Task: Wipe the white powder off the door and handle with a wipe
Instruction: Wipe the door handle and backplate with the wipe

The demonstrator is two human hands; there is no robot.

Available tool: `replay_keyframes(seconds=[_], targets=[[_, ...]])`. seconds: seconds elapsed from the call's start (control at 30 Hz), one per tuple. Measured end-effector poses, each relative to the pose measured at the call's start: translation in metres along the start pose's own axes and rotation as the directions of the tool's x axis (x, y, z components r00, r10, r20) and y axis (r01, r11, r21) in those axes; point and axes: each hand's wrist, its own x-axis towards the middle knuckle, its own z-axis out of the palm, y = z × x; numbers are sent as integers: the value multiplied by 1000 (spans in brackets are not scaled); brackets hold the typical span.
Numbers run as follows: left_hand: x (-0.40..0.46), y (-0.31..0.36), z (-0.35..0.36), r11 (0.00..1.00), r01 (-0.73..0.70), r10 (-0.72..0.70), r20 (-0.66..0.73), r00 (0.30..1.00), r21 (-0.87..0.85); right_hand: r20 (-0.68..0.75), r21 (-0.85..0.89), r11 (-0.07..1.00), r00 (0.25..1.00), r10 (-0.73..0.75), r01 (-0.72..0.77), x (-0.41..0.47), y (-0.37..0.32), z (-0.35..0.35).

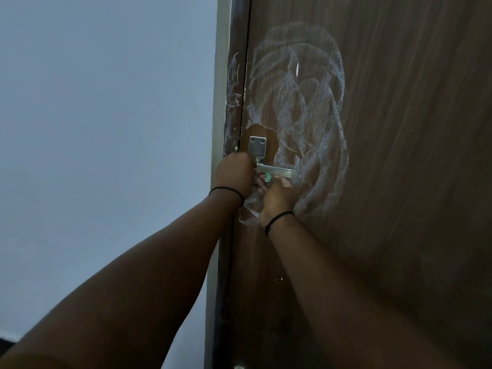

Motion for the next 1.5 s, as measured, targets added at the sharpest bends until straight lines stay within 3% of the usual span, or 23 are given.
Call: replay_keyframes(seconds=[0.13,0.23,0.3,0.43,0.57,0.77,0.97,1.07,1.2,1.33,1.5], targets=[[1,-9,-4,1000,-6,6,18,1000,-25,-1,-47,999,1000,24,-24,-2,10,17],[2,-13,-6,990,8,-5,16,1000,-140,53,-177,984,998,46,-36,0,9,9],[2,-14,-6,975,36,-38,-5,999,-217,-5,-225,974,1000,-6,4,3,3,-3],[-12,-20,1,943,122,-142,-45,989,-310,-99,-138,989,993,-58,44,6,-3,-18],[-29,-32,18,824,296,-338,1,941,-482,38,-203,979,999,14,-6,0,3,0],[-30,-34,27,691,279,-301,85,950,-667,34,-213,975,997,66,-57,7,8,14],[-21,-32,39,603,311,-427,31,904,-735,120,-164,974,976,180,-159,15,11,21],[-22,-35,43,652,291,-435,-31,900,-700,123,-258,960,982,144,-109,16,13,20],[-20,-22,46,728,263,-371,-41,928,-633,-22,-397,917,998,-54,41,23,12,11],[-18,-13,54,817,208,-336,-150,930,-538,-5,-611,772,974,-226,176,28,13,0],[-24,-23,65,877,98,-248,-268,931,-470,54,-744,619,947,-317,250,31,21,-1]])
